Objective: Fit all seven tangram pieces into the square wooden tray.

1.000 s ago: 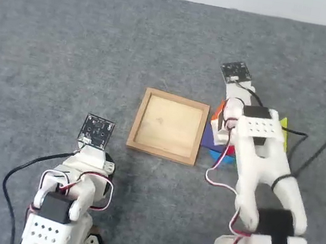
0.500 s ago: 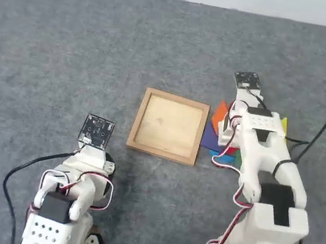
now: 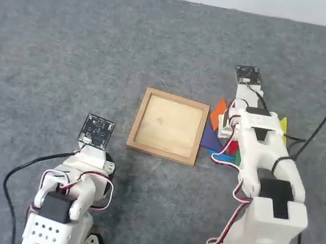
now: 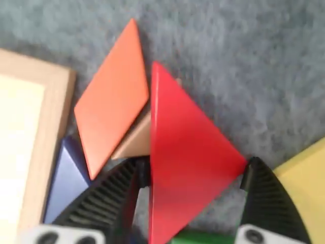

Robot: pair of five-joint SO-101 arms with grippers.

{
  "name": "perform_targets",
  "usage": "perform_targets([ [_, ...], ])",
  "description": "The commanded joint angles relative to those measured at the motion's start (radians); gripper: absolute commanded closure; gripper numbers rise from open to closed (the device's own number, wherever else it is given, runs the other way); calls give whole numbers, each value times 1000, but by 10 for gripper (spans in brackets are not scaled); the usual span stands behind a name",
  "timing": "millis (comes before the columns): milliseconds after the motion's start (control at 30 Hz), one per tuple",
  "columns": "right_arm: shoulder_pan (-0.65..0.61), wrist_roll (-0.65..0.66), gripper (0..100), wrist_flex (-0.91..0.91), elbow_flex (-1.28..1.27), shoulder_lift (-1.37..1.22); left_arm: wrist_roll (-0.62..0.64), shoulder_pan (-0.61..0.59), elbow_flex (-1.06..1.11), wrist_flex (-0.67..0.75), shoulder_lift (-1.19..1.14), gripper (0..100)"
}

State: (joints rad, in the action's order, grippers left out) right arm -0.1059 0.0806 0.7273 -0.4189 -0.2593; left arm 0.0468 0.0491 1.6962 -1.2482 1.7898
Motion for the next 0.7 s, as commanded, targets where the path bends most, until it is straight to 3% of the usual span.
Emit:
perform_targets([
  [0, 8, -9, 707, -13, 72, -12, 12, 2, -13, -6, 12, 988],
  [200, 7, -9, 708, -16, 75, -18, 12, 2, -13, -6, 12, 988],
  [433, 4, -5, 827, -19, 75, -18, 12, 2, -13, -6, 12, 988],
  [667, 4, -3, 832, -13, 75, -16, 12, 2, -13, -6, 12, 988],
])
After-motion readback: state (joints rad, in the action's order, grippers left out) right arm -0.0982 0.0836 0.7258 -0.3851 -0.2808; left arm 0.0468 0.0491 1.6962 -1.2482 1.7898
